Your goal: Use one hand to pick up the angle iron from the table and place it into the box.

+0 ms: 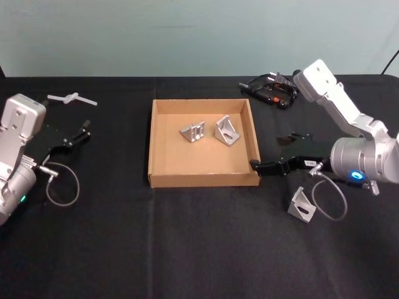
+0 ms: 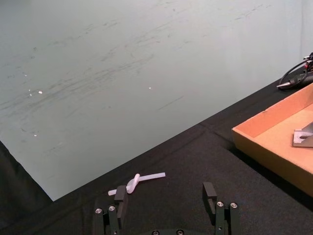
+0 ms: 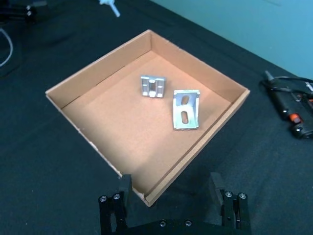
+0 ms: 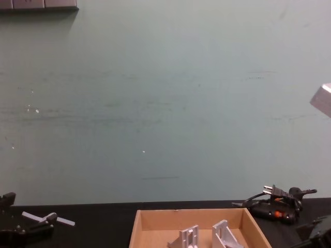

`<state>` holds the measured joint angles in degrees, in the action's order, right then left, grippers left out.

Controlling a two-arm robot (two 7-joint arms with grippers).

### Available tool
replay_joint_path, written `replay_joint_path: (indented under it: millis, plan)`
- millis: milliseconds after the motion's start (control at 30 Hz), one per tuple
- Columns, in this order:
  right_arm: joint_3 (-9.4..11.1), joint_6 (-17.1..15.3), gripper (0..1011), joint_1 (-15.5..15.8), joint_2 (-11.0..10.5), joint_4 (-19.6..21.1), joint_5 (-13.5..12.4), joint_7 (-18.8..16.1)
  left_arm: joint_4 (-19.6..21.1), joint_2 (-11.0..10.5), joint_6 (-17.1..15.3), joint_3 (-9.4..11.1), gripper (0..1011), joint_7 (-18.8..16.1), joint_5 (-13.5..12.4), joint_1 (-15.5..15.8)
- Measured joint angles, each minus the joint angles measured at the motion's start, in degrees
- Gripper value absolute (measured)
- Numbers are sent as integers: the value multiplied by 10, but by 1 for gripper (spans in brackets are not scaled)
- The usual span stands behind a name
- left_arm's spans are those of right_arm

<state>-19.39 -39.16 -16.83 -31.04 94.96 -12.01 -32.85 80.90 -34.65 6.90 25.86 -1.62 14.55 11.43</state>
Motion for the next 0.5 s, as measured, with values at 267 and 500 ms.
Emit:
replay_joint_path:
  millis: [267,500]
  plan:
    - [-24,7,1000,-25,-20,-19,-7,-35,0,0,0,0,1005,0,0,0]
    - [-40,16,1000,-40,-38,-32,-17,-59,0,0,0,0,1005,0,0,0]
